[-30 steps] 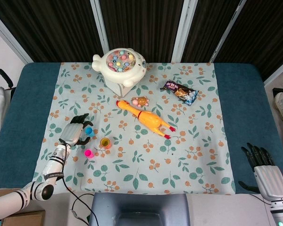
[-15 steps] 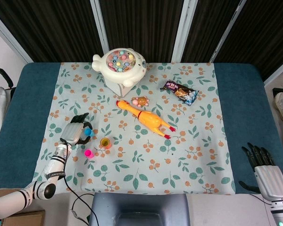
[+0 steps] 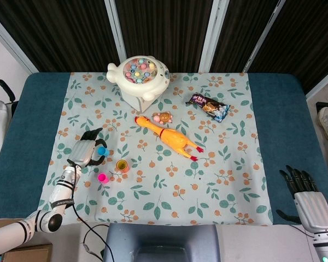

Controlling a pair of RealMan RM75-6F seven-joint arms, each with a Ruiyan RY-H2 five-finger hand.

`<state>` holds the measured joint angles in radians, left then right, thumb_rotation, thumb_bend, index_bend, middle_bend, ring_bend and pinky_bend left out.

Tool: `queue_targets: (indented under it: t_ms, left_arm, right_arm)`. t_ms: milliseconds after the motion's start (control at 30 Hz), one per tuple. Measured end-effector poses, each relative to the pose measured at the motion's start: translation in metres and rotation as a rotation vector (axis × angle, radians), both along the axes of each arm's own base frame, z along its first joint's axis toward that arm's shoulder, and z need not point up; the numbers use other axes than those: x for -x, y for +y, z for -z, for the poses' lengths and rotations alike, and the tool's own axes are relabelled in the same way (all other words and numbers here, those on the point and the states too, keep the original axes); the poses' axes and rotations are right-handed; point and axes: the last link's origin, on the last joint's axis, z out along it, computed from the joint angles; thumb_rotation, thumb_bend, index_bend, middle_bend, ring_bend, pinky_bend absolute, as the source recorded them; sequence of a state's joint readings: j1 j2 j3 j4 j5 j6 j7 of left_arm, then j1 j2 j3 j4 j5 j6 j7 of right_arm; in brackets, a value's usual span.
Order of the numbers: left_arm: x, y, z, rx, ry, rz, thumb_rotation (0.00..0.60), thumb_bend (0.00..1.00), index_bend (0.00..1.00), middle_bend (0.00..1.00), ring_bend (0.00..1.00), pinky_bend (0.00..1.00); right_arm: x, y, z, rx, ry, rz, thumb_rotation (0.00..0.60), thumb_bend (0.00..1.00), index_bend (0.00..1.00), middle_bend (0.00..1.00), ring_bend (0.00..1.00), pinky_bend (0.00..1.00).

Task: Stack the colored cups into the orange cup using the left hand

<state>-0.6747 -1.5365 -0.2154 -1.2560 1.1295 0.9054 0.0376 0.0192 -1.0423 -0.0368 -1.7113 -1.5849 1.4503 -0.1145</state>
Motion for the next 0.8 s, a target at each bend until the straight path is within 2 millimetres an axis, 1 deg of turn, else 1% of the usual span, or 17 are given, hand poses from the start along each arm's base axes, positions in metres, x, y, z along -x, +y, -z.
queue_targets:
  t_ms: [167, 300, 367, 500, 800]
  left_arm:
    - [-0.019, -0.016, -0.015, 0.005, -0.054, 0.060, 0.600, 0.37, 0.52, 0.04, 0.00, 0.06]
    - [-0.034, -0.031, -0.020, 0.013, -0.070, 0.111, 0.600, 0.37, 0.52, 0.04, 0.00, 0.06]
    - [-0.038, -0.036, -0.020, 0.014, -0.057, 0.130, 0.600, 0.37, 0.52, 0.04, 0.00, 0.06]
    - [-0.042, -0.038, -0.015, 0.012, -0.037, 0.140, 0.600, 0.37, 0.52, 0.04, 0.00, 0.06]
    - [-0.044, -0.042, -0.003, 0.029, -0.022, 0.140, 0.600, 0.37, 0.52, 0.04, 0.00, 0.06]
  right_arm:
    - [-0.001, 0.001, 0.002, -0.007, 0.000, -0.005, 0.600, 0.21, 0.00, 0.00, 0.00, 0.00]
    - [-0.002, 0.002, 0.003, -0.009, -0.001, -0.008, 0.600, 0.21, 0.00, 0.00, 0.00, 0.00]
    - [-0.002, 0.002, 0.003, -0.010, -0.002, -0.009, 0.600, 0.21, 0.00, 0.00, 0.00, 0.00]
    - [-0.002, 0.003, 0.001, -0.005, -0.006, -0.011, 0.600, 0.21, 0.00, 0.00, 0.00, 0.00]
    - [-0.001, 0.003, -0.001, -0.003, -0.009, -0.011, 0.600, 0.21, 0.00, 0.00, 0.00, 0.00]
